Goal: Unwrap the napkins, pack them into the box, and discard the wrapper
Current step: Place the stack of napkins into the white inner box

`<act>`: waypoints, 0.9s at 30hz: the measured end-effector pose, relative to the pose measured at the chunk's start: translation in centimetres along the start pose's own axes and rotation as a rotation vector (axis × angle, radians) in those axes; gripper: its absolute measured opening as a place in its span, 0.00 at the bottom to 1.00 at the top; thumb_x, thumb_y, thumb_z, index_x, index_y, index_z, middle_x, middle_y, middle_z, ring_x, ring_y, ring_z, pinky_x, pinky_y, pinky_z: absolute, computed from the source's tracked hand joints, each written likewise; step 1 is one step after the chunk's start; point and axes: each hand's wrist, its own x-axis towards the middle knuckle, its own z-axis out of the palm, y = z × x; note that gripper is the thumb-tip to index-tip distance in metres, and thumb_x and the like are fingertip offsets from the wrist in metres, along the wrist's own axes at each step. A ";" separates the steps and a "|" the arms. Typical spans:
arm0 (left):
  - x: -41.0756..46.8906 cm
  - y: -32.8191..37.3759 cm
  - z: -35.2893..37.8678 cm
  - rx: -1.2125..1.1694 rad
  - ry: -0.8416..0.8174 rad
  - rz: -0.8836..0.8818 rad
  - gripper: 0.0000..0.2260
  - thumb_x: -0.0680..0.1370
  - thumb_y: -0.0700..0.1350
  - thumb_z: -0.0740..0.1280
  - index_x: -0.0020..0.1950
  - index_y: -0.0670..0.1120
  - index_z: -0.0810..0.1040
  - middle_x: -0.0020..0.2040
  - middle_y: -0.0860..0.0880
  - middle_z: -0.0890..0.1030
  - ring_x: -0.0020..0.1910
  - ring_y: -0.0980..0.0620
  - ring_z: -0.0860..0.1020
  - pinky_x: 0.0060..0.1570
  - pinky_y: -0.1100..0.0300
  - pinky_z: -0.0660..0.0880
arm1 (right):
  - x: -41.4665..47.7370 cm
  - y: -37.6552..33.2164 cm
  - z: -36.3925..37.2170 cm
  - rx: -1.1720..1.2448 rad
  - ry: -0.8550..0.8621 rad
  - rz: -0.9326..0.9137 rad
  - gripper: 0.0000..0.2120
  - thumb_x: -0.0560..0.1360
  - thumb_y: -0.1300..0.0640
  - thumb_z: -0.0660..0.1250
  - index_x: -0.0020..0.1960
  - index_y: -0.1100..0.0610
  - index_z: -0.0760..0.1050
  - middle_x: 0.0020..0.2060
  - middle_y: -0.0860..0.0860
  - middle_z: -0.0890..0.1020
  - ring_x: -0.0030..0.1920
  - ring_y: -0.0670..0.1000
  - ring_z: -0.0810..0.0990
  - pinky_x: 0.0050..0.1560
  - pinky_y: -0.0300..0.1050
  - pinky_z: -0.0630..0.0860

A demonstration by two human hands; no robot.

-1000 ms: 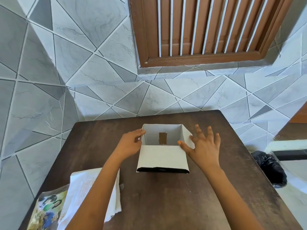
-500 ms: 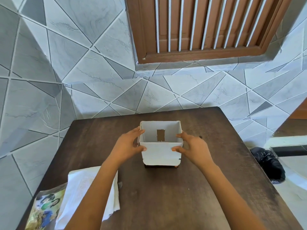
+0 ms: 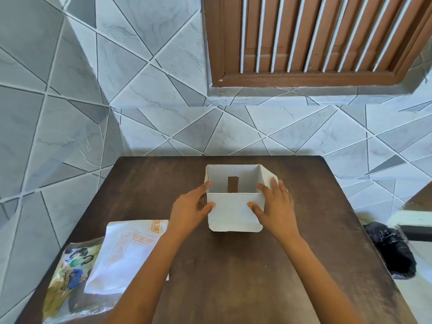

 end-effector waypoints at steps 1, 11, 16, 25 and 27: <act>-0.4 0.0 0.0 0.008 -0.003 -0.015 0.27 0.75 0.51 0.67 0.72 0.55 0.62 0.67 0.48 0.75 0.62 0.48 0.77 0.65 0.50 0.71 | -0.1 -0.3 0.0 -0.065 0.052 -0.015 0.23 0.74 0.44 0.62 0.65 0.53 0.70 0.73 0.59 0.62 0.73 0.63 0.58 0.72 0.57 0.49; -5.4 -2.9 -4.3 -0.044 0.182 -0.205 0.17 0.75 0.53 0.66 0.64 0.53 0.74 0.66 0.52 0.76 0.63 0.52 0.74 0.66 0.52 0.71 | -2.3 -10.4 -1.1 0.206 -0.039 -0.274 0.20 0.76 0.45 0.60 0.65 0.52 0.70 0.70 0.52 0.68 0.73 0.54 0.62 0.72 0.50 0.55; -8.0 -8.2 -8.4 -0.050 0.271 -0.412 0.13 0.76 0.49 0.66 0.59 0.49 0.77 0.61 0.48 0.79 0.58 0.48 0.78 0.62 0.51 0.74 | -3.5 -15.8 2.1 0.374 -0.299 -0.374 0.21 0.76 0.46 0.60 0.68 0.49 0.66 0.70 0.47 0.69 0.70 0.49 0.67 0.69 0.44 0.63; -9.7 -15.5 -10.2 -0.141 -0.026 -0.641 0.16 0.81 0.47 0.56 0.68 0.46 0.70 0.71 0.45 0.69 0.69 0.45 0.69 0.67 0.55 0.65 | -3.0 -19.0 11.5 0.563 -0.678 -0.100 0.26 0.78 0.43 0.52 0.74 0.51 0.55 0.74 0.49 0.62 0.73 0.52 0.62 0.72 0.52 0.60; -10.0 -15.9 -10.4 -0.246 -0.072 -0.633 0.16 0.82 0.46 0.53 0.68 0.47 0.69 0.71 0.47 0.68 0.69 0.46 0.67 0.67 0.56 0.64 | -3.1 -19.3 12.6 0.600 -0.708 -0.071 0.26 0.79 0.43 0.50 0.74 0.51 0.55 0.74 0.48 0.61 0.74 0.51 0.59 0.73 0.52 0.58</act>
